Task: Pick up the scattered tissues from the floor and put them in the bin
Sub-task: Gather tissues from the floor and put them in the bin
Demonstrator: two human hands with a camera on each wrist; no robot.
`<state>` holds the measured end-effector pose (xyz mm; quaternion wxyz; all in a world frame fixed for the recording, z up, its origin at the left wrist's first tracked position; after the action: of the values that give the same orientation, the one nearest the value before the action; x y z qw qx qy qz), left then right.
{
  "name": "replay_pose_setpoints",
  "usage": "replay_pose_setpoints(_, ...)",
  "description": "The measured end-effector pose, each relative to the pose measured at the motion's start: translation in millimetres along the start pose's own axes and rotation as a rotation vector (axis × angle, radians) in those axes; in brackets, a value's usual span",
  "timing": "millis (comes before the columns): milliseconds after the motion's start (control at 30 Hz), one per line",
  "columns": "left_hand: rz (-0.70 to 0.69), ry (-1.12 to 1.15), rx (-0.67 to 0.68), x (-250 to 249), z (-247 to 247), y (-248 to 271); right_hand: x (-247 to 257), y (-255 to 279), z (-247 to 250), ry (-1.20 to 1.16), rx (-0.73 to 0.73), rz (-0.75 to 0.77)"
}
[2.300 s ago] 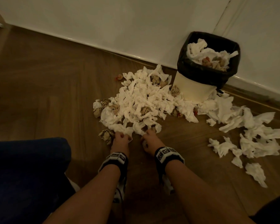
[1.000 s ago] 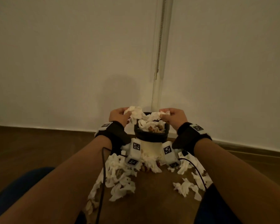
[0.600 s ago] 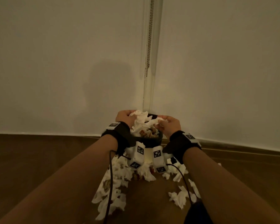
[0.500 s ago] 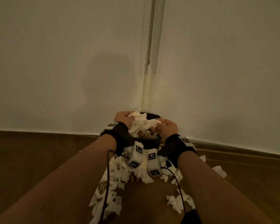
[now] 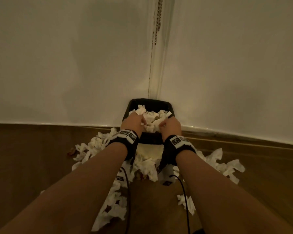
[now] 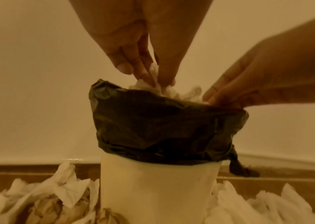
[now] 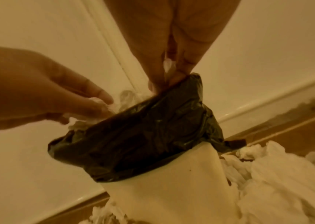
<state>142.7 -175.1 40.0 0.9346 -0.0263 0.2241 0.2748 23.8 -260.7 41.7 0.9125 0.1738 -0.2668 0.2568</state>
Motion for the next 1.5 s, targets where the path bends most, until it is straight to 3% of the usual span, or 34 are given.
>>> replay_pose_setpoints(167,-0.033,-0.226,0.18,-5,-14,-5,14,4,-24,0.147,0.121,0.143)
replay_pose_setpoints(267,-0.093,-0.324,0.22,-8,-23,-3,16,4,-35,0.353,0.173,0.226)
replay_pose_setpoints(433,-0.022,-0.503,0.281,0,-27,7,8,-1,-40,0.51,0.34,0.203)
replay_pose_setpoints(500,-0.025,-0.478,0.302,-2,-24,8,9,-3,-39,0.523,0.361,0.19)
replay_pose_setpoints(633,-0.001,-0.389,0.248,-7,-19,15,16,-4,-32,0.538,0.276,0.162)
replay_pose_setpoints(833,0.046,-0.24,-0.102,-16,2,44,18,9,-15,0.536,0.001,0.121)
replay_pose_setpoints(933,0.082,-0.153,-0.144,-18,15,57,26,21,-6,0.46,-0.141,0.151)
replay_pose_setpoints(1000,0.115,-0.106,-0.111,-14,25,66,35,29,-4,0.406,-0.14,0.207)
replay_pose_setpoints(1200,0.25,0.064,0.012,43,44,105,68,53,-26,0.22,0.134,0.306)
replay_pose_setpoints(1500,0.59,0.04,0.343,197,-23,222,120,86,-130,0.341,0.671,0.378)
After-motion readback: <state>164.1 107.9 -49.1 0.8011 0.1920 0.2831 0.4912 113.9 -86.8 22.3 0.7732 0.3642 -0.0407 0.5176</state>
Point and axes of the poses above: each hand's wrist, its own y-axis away from the middle knuckle, its own z-axis out of the back of the hand, x = y × z, the point moved 3 cm from there along -y, towards the middle knuckle, and after that the axes turned 8 degrees about x, right-handed, at the moved point
